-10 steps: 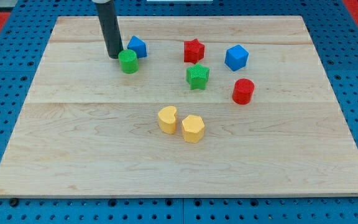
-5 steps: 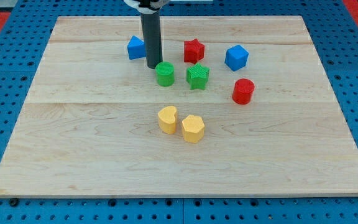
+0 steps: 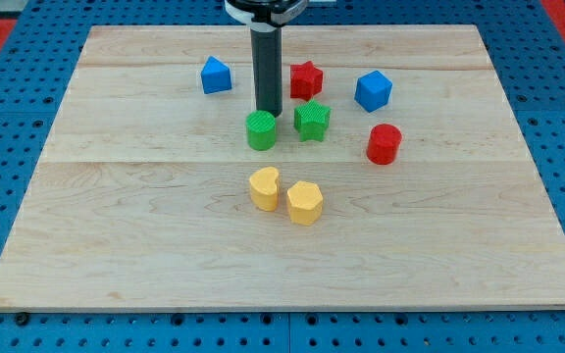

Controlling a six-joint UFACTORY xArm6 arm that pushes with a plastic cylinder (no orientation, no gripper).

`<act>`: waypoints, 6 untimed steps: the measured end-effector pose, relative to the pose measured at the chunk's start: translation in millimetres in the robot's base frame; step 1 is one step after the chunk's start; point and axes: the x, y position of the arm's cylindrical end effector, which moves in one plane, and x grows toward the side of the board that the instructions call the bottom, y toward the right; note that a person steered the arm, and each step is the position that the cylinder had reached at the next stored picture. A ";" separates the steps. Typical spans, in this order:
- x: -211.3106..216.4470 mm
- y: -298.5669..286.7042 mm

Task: Place green circle to the top of the heart

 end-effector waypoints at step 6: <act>31.1 -22.3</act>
